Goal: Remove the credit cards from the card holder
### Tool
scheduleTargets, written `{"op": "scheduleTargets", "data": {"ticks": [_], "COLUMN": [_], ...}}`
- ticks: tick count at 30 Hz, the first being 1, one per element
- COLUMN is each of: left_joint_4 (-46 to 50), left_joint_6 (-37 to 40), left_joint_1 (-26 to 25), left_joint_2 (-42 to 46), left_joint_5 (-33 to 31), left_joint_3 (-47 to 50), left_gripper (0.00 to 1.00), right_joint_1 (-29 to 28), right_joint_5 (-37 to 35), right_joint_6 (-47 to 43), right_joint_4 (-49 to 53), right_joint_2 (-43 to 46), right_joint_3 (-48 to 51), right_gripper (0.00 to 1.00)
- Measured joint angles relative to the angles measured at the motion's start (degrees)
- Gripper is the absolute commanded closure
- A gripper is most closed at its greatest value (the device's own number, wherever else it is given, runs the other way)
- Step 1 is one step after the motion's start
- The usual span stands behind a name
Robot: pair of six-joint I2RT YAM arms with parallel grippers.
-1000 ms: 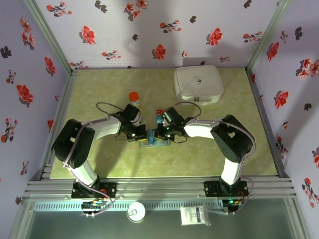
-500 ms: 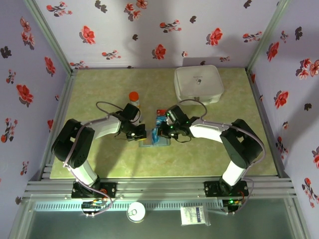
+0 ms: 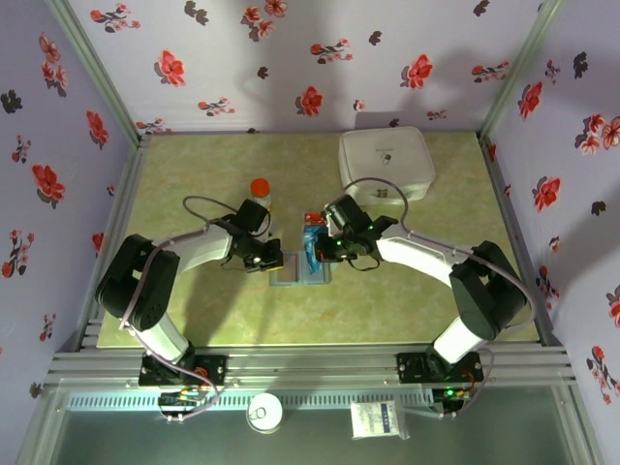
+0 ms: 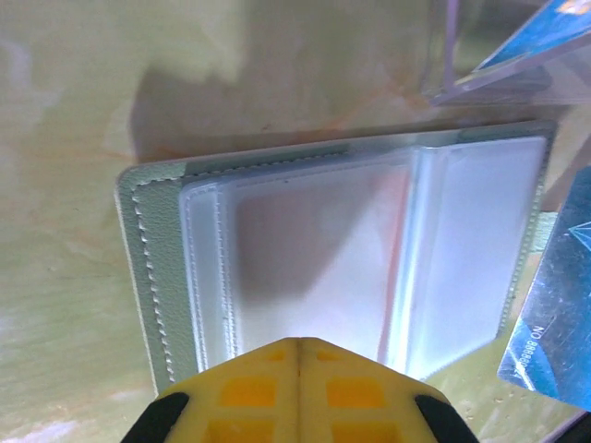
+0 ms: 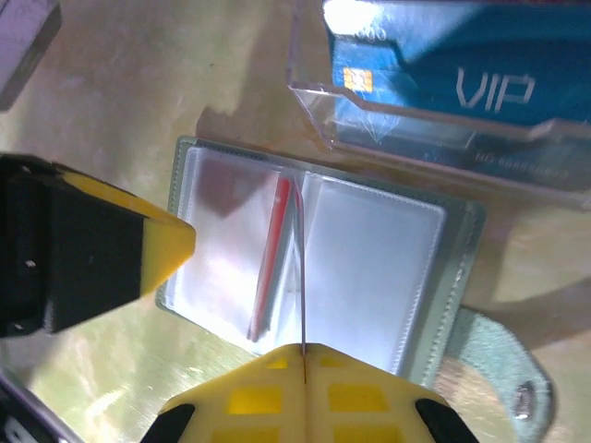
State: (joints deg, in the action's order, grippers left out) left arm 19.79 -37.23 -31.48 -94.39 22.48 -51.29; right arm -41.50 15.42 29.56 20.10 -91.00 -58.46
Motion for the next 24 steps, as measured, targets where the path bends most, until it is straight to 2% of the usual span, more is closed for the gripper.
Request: {"op": "scheduleTargets", "data": {"ticks": [15,24], "left_joint_4": [1.51,-0.48], "left_joint_6": [0.37,0.07], "left_joint_1": [0.76,0.76], "left_joint_2": [1.79,1.79], "left_joint_5": [-3.19,-1.29], "left_joint_3": [3.41,4.72], "left_gripper": [1.0,1.0], "right_joint_1": [1.86,5.38], "right_joint_5": [-13.2,-11.76], "right_joint_6": [-44.48,-63.12], "right_joint_4": [16.17,25.14], "right_joint_2": [0.15,-6.29], "right_joint_3": [-10.78,-24.52], "right_gripper": [1.0,1.0]}}
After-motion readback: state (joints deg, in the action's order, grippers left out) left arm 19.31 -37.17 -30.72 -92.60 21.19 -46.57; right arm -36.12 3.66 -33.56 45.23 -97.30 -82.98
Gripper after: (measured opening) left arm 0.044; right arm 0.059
